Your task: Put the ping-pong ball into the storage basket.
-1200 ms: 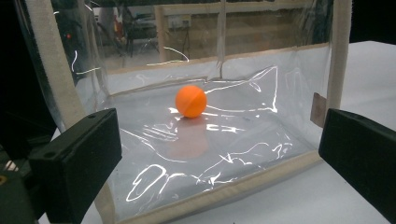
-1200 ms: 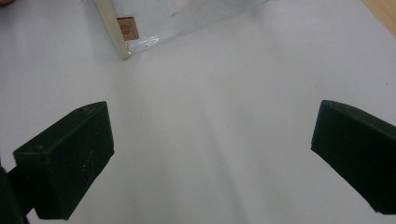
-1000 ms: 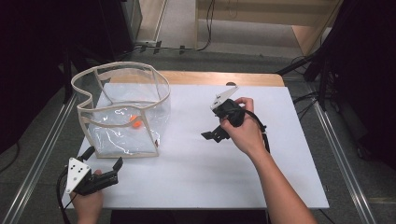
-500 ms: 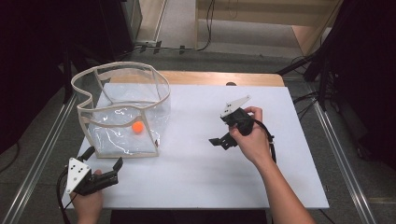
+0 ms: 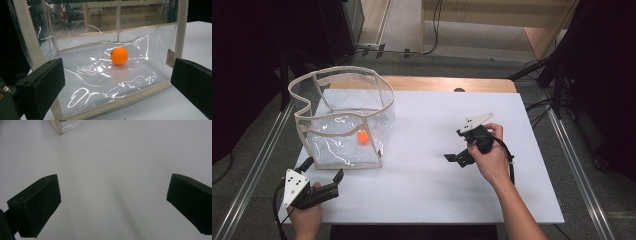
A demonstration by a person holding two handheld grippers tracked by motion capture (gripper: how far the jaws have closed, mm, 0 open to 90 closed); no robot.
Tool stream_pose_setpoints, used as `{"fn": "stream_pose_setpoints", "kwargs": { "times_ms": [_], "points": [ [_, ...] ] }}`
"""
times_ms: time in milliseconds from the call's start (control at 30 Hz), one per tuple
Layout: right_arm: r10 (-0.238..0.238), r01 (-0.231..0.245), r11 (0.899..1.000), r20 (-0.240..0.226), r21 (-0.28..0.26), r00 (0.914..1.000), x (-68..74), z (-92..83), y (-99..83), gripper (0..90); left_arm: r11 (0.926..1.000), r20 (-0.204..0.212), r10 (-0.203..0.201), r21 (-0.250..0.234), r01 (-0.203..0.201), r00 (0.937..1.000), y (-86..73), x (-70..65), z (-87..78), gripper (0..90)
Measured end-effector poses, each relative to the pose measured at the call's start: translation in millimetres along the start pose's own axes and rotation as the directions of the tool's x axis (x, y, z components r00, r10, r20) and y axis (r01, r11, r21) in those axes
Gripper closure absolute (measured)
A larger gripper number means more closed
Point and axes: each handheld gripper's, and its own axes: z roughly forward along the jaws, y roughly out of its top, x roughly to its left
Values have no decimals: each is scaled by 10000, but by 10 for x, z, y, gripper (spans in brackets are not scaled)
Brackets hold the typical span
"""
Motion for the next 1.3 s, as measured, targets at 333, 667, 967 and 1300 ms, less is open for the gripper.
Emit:
{"fn": "stream_pose_setpoints", "kwargs": {
  "times_ms": [333, 667, 967, 1300],
  "points": [
    [355, -342, 9983, 262, -480, 9990, -29, -109, -319, 0, 10000, -13, 23, 15, -23, 10000, 0, -3, 0, 0],
    [833, -792, 9930, 449, -878, 9955, -70, -217, -651, 0, 10000, -31, 46, 23, -46, 10000, 0, -7, 2, 0],
    [1147, -1049, 9856, 687, -1323, 9910, -89, -315, -934, 0, 10000, -32, 71, 44, -71, 10000, 0, -7, 2, 0],
    [1602, -1402, 9721, 960, -1881, 9824, -83, -423, -1231, 0, 10000, -32, 66, 39, -66, 10000, 0, -7, 1, 0]
  ]
}}
